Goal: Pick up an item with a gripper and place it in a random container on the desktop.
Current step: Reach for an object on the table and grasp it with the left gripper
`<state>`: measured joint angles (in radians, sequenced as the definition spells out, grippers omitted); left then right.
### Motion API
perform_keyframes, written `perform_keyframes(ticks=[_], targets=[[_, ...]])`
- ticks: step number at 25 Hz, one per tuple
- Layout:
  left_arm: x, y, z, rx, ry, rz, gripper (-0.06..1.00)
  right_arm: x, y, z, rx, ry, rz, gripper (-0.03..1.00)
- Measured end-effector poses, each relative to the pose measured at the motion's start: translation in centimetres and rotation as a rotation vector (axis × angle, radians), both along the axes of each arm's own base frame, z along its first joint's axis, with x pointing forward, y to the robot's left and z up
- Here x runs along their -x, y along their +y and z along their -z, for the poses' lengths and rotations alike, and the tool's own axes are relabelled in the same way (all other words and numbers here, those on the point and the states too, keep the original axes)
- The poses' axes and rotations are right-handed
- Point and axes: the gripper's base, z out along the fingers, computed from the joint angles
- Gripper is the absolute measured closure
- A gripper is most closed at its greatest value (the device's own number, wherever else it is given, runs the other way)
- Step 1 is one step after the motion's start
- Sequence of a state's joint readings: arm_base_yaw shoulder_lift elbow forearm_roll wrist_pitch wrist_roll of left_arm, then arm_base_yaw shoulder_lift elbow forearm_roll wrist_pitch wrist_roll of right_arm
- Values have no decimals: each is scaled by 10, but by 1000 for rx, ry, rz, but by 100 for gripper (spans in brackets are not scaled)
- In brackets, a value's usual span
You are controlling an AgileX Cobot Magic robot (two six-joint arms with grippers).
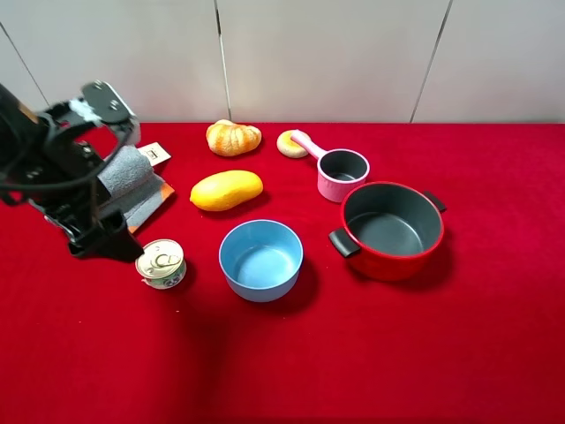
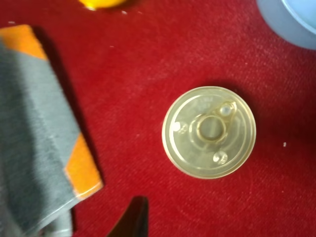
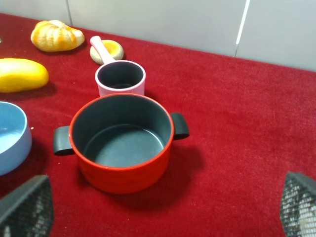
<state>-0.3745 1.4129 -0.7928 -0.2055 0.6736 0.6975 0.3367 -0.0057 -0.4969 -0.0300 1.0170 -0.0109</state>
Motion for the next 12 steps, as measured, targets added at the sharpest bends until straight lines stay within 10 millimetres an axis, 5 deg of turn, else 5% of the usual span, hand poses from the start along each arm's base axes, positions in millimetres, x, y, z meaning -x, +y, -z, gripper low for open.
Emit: perform_keyframes(ticks=[12], targets=[[-15,-10,37,-37,55,9,-4,0,0,0,0,0,0,27]])
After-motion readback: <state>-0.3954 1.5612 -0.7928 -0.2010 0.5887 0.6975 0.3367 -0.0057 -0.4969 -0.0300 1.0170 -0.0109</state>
